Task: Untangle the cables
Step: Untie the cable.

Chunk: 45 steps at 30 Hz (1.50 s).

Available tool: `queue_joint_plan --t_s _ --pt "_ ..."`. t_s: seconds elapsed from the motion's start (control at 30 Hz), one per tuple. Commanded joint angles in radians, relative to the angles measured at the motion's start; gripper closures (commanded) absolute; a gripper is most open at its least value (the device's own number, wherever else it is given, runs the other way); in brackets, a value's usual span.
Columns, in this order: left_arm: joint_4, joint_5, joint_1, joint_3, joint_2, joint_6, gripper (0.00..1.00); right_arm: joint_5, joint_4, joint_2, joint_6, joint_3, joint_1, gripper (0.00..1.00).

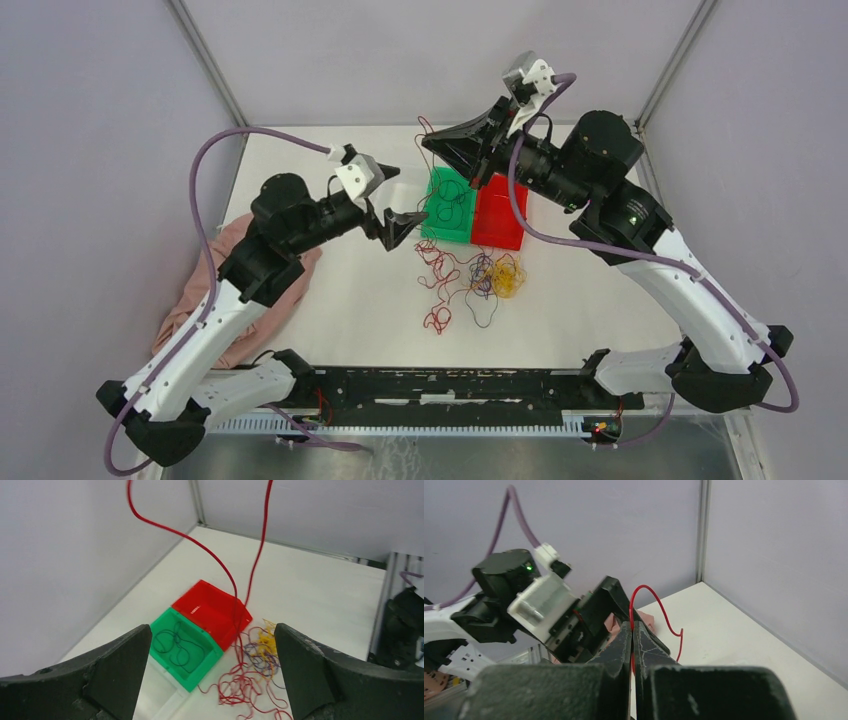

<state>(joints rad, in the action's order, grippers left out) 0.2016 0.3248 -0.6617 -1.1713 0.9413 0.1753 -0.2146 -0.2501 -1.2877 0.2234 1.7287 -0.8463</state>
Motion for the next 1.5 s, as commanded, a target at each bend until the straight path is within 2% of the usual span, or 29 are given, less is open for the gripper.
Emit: queue_joint_plan --t_s 0.0,0.23,0.57,0.8,0.87,0.9,0.97,1.03,1.1,1.2,1.23,1.37,1.47 --pt "0.031 0.175 0.003 -0.001 0.03 -0.085 0.01 -0.062 0.068 0.006 0.062 0.063 -0.002 1.0" --pt "0.072 0.258 0.004 0.043 0.042 -0.104 0.0 -0.134 0.129 -0.02 0.147 0.115 -0.002 0.99" --pt "-0.024 0.17 0.005 0.064 0.052 -0.176 0.17 -0.174 0.165 -0.021 0.212 0.138 -0.002 1.0" --pt "-0.037 0.358 0.007 0.003 0.121 -0.33 0.3 -0.215 0.229 -0.03 0.28 0.115 -0.002 0.99" --pt "-0.021 0.417 0.007 -0.032 0.154 -0.353 0.42 -0.226 0.237 -0.031 0.29 0.108 -0.001 1.0" --pt "-0.013 0.442 0.007 -0.046 0.163 -0.356 0.5 -0.229 0.239 -0.028 0.292 0.103 -0.002 0.99" --pt "0.006 0.469 0.007 -0.079 0.173 -0.35 0.74 -0.234 0.238 -0.023 0.289 0.089 -0.002 0.99" --pt "0.024 0.467 0.008 -0.099 0.168 -0.332 0.88 -0.239 0.235 -0.015 0.285 0.07 -0.002 0.98" --pt "0.04 0.458 0.008 -0.115 0.159 -0.315 0.96 -0.248 0.234 -0.007 0.28 0.045 -0.002 0.89" --pt "0.069 0.463 0.01 -0.165 0.152 -0.3 0.97 -0.259 0.219 0.037 0.245 -0.019 -0.002 0.42" --pt "0.085 0.464 0.011 -0.191 0.155 -0.292 0.97 -0.253 0.206 0.066 0.221 -0.053 -0.002 0.34" --pt "0.152 0.457 0.011 -0.31 0.176 -0.247 0.97 -0.201 0.178 0.212 0.132 -0.229 -0.002 0.19" --pt "0.185 0.447 0.011 -0.378 0.196 -0.222 0.97 -0.233 0.145 0.3 0.071 -0.321 -0.002 0.16"
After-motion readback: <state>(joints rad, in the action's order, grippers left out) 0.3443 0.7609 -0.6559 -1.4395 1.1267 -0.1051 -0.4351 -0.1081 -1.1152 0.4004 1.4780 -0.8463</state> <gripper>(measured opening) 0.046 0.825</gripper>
